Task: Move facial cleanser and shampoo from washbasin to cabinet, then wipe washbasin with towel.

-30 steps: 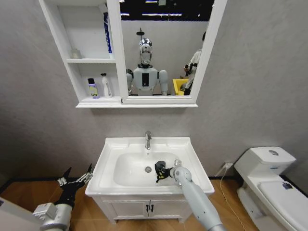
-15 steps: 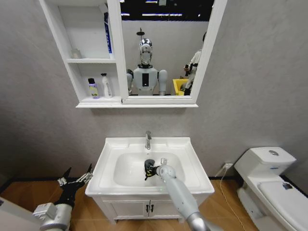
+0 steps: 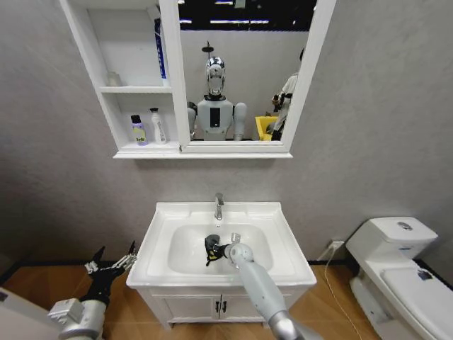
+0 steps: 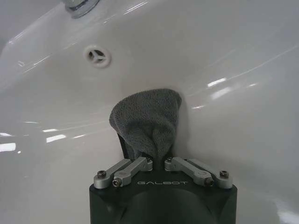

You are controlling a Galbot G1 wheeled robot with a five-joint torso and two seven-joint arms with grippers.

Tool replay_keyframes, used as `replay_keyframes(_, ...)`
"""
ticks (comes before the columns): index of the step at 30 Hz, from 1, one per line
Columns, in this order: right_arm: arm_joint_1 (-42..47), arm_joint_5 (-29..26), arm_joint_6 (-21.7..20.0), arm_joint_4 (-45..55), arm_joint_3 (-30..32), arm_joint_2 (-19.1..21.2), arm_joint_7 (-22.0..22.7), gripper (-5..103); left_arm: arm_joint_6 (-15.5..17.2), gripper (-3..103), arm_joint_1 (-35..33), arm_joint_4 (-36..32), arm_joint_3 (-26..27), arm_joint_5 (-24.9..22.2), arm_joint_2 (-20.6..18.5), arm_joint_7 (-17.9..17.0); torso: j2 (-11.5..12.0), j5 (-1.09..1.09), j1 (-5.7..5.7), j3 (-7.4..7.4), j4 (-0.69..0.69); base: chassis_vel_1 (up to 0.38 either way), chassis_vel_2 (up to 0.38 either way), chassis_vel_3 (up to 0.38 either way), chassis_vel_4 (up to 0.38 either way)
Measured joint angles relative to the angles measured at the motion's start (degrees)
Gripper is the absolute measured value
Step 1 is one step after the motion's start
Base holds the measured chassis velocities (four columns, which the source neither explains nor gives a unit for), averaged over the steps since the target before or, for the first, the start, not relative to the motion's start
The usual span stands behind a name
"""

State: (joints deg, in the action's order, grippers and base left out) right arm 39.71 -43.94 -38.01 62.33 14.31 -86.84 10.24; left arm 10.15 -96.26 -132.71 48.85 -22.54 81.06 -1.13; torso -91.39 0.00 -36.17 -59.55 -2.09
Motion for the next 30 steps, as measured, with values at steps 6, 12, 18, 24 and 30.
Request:
replay_keyframes(6,4.77,-3.06,-2.56,8.65,2.59,4.7,4.65,6,0.0,100,0.0,0.0,0.0,0.0,0.0,0.0,0.0,0.01,0.0,0.0,0.01,0.0,0.0,0.0,0.0)
replay_keyframes(12,8.71,-0.16,-3.1,14.98,5.71,7.46,5.98,6,0.0,100,0.0,0.0,0.0,0.0,0.0,0.0,0.0,0.01,0.0,0.0,0.0,0.0,0.0,0.0,0.0)
replay_keyframes(18,10.47,4.88,3.47,17.81,7.33,9.05,4.15,6,0.0,100,0.0,0.0,0.0,0.0,0.0,0.0,0.0,0.01,0.0,0.0,0.01,0.0,0.0,0.0,0.0)
replay_keyframes(24,10.73,13.57,13.41,19.83,8.39,10.48,0.08,6,0.0,100,0.0,0.0,0.0,0.0,0.0,0.0,0.0,0.0,0.0,0.0,0.0,0.0,0.0,0.0,0.0)
replay_keyframes(30,10.66,22.87,18.85,23.51,10.42,12.46,-1.06,6,0.0,100,0.0,0.0,0.0,0.0,0.0,0.0,0.0,0.0,0.0,0.0,-0.01,0.0,0.0,0.0,0.0)
